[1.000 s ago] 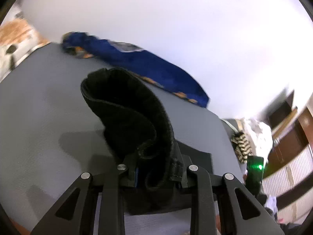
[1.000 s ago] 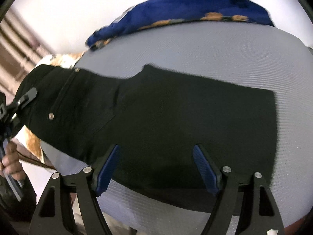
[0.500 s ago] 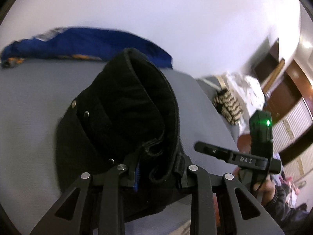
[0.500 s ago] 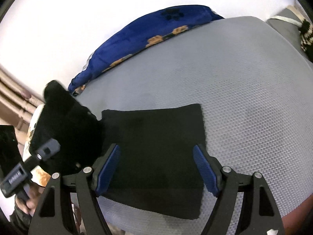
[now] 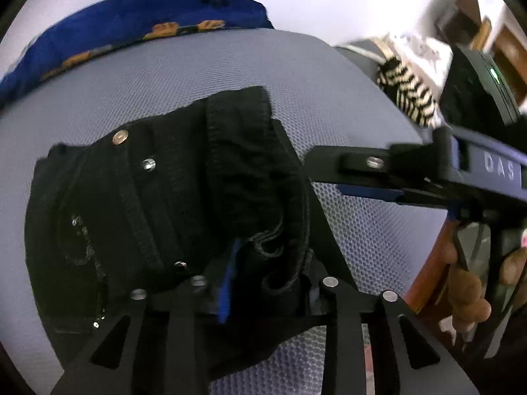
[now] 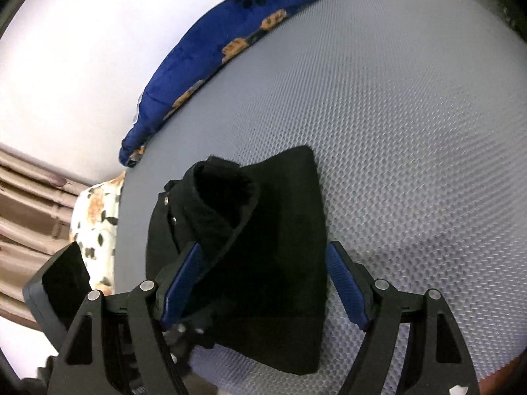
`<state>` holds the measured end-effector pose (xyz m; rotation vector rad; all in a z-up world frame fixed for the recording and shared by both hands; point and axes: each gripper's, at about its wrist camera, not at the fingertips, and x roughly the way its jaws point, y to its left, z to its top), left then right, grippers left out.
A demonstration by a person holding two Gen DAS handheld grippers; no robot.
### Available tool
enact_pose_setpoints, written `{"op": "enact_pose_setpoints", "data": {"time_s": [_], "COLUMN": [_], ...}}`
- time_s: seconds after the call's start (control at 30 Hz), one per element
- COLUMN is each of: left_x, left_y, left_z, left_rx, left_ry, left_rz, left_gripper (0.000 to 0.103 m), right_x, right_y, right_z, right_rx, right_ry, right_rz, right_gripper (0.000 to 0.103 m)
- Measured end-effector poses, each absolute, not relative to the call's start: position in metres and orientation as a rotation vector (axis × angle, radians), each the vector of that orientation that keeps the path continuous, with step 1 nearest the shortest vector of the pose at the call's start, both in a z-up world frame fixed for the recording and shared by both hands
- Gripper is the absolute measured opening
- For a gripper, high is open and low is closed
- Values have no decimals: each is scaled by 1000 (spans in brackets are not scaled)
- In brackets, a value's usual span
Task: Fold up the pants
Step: 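Grasp the folded jeans' edge with the right gripper and fold it over the stack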
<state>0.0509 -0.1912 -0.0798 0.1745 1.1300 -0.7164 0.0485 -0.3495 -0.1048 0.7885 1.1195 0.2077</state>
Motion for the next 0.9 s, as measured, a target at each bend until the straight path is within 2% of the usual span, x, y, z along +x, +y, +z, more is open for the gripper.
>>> {"op": "enact_pose_setpoints", "data": {"time_s": [0.1,0.13,0.27,0.53,0.73,0.9], "left_x": [34,27,-9,15,59,89], "left_y": [-206,-210,-218,-143,-65,-14], "left_z": [-78,-76,-59,-20,-28,-51], "left_rx": [281,302,398,219,148,55], "left_ry": [1134,1126,1038,981,982,1028], "left_rz": [-718,-738,-838,-751,-462,-318], "left_gripper": [63,67,70,71,71,71], "right_x": [50,50,56,66,83,97], "right_y": [-351,-351,-347,-351,-348,-341], "right_z": [-110,-112,-117,-132,-144,-154], "right_rx": [817,827,871,889,901,905], "right_ry": [1129,1130,1135,1178,1192,1162], "right_rz": [242,256,322,353,403,462], "right_gripper": [76,76,75,73,60,52]}}
